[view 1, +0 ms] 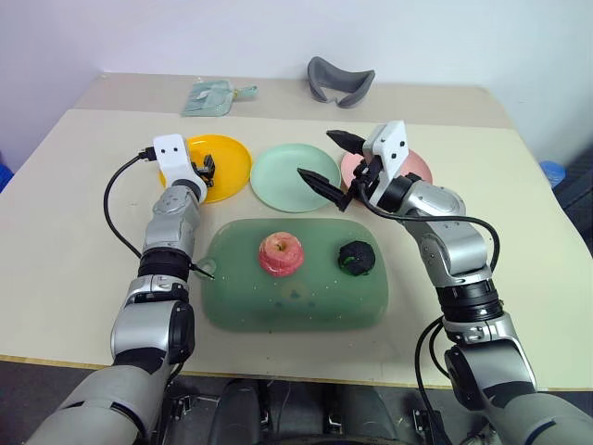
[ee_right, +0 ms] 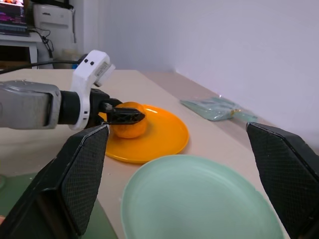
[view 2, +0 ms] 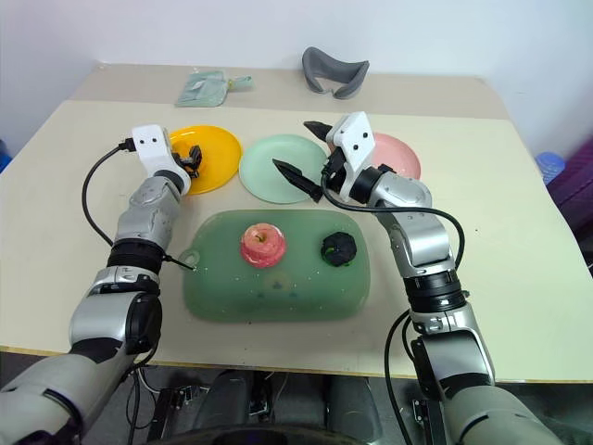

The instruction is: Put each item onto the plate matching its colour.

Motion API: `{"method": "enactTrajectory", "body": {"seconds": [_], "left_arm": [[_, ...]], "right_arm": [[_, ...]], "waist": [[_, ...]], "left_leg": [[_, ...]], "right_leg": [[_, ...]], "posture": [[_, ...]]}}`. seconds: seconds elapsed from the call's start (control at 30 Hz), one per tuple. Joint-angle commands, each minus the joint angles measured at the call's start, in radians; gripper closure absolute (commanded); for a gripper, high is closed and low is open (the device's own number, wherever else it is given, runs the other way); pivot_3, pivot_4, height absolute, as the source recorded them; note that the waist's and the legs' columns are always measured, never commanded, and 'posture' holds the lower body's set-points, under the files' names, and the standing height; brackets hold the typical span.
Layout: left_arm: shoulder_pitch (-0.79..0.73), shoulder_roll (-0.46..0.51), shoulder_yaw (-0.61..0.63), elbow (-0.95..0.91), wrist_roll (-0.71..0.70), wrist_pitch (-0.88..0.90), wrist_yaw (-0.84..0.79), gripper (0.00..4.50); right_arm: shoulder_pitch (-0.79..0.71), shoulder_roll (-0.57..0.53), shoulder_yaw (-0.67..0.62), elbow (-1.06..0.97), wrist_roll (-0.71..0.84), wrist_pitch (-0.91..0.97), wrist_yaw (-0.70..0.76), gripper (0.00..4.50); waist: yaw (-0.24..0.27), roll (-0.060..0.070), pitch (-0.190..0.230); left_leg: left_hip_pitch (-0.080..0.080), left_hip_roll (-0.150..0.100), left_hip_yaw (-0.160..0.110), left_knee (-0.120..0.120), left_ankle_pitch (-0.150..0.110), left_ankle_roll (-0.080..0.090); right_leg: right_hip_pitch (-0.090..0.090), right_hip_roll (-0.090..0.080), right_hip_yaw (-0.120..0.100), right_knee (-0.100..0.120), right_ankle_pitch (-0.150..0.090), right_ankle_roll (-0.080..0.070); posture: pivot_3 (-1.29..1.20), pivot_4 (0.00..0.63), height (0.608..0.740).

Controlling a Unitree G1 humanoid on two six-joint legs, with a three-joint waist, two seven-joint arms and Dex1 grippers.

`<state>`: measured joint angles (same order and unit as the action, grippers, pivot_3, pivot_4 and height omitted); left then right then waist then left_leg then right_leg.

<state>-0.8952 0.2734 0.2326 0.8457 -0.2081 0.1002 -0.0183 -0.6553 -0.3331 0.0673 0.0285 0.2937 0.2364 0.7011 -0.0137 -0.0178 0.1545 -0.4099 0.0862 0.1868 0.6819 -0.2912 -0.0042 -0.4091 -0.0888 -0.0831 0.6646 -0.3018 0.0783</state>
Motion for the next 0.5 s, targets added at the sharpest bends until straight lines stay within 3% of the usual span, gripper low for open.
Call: {"method": "enactTrajectory", "body": {"seconds": [0.03, 0.33, 0.37, 0.43, 0.5], "left_arm": [[-0.039, 0.003, 0.020, 0.010, 0.002, -0.053, 0.002, 2.00], [-0.028, -0.003, 0.055, 0.005, -0.036, -0.055, -0.024, 2.00], [-0.025, -0.003, 0.056, -0.001, -0.038, -0.052, -0.023, 0.94], [-0.019, -0.002, 0.056, -0.012, -0.036, -0.049, -0.017, 0.05], [-0.011, -0.003, 0.058, -0.034, -0.039, -0.045, -0.013, 0.01]], "right_arm": [[-0.028, 0.009, -0.004, -0.036, 0.006, -0.002, -0.001, 0.00], [-0.039, -0.001, 0.025, -0.029, -0.008, 0.031, 0.026, 0.00], [-0.041, -0.004, 0.029, -0.028, -0.006, 0.046, 0.031, 0.00], [-0.044, -0.007, 0.033, -0.027, -0.001, 0.071, 0.039, 0.00], [-0.047, -0.008, 0.033, -0.027, 0.002, 0.087, 0.047, 0.00]], "waist": [[0.000, 0.000, 0.000], [-0.001, 0.000, 0.000], [-0.001, 0.000, 0.000], [0.000, 0.000, 0.000], [-0.001, 0.000, 0.000]], "left_leg": [[0.000, 0.000, 0.000, 0.000, 0.000, 0.000], [0.000, 0.000, 0.000, 0.000, 0.000, 0.000], [0.000, 0.000, 0.000, 0.000, 0.000, 0.000], [0.000, 0.000, 0.000, 0.000, 0.000, 0.000], [0.000, 0.000, 0.000, 0.000, 0.000, 0.000]], "right_leg": [[0.000, 0.000, 0.000, 0.000, 0.000, 0.000], [0.000, 0.000, 0.000, 0.000, 0.000, 0.000], [0.000, 0.000, 0.000, 0.000, 0.000, 0.000], [0.000, 0.000, 0.000, 0.000, 0.000, 0.000], [0.000, 0.000, 0.000, 0.000, 0.000, 0.000]], "posture": [[0.00, 0.150, 0.740], [0.00, 0.150, 0.740], [0.00, 0.150, 0.740], [0.00, 0.150, 0.740], [0.00, 0.150, 0.740]]}}
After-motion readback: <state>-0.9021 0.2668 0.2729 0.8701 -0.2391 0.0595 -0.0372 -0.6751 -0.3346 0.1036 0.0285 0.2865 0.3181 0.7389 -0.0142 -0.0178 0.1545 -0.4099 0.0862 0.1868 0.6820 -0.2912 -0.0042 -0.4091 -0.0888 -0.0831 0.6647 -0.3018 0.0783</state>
